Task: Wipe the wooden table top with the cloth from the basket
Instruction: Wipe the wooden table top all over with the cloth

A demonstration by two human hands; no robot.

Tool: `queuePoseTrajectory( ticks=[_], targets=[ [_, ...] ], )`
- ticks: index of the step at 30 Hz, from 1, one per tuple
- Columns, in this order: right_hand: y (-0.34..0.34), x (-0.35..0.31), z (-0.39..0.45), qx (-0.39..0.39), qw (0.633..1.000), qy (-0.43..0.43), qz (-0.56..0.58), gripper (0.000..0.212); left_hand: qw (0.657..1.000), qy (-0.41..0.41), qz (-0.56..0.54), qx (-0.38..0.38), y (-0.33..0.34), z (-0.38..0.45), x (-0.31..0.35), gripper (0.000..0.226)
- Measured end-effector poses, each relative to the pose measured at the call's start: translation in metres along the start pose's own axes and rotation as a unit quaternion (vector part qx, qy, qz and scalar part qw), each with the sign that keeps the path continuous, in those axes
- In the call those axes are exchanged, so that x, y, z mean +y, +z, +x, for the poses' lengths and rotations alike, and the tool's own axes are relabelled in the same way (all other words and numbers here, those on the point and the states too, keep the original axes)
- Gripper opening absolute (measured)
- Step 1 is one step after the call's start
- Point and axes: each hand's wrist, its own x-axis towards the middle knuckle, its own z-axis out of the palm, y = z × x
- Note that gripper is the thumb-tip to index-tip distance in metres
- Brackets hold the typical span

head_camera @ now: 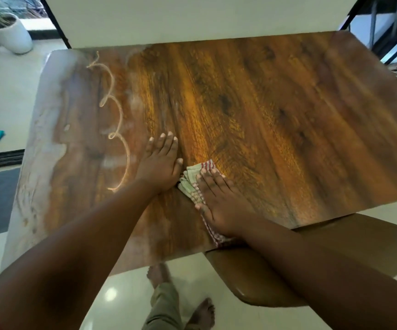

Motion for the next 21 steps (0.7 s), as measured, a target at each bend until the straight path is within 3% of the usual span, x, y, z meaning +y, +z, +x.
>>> queuePoseTrajectory(
  ticks=[5,15,21],
  targets=[
    [-0.001,0.002,0.004,0.001,1.0,-0.011,-0.006,0.068,0.999,-0.047,-0.017,-0.016,0.009,-0.023,-0.004,0.061],
    [-0.005,0.047,-0.022,-0.1,0.953,-0.257,-0.123,0.081,0.996,-0.069,-0.058,0.01,0.014,-0.018,-0.008,0.06],
    [-0.008,0.016,-0.008,-0.081,0.928,-0.339,-0.128,0.081,0.996,-0.067,-0.05,0.015,0.017,-0.015,-0.009,0.061]
  ],
)
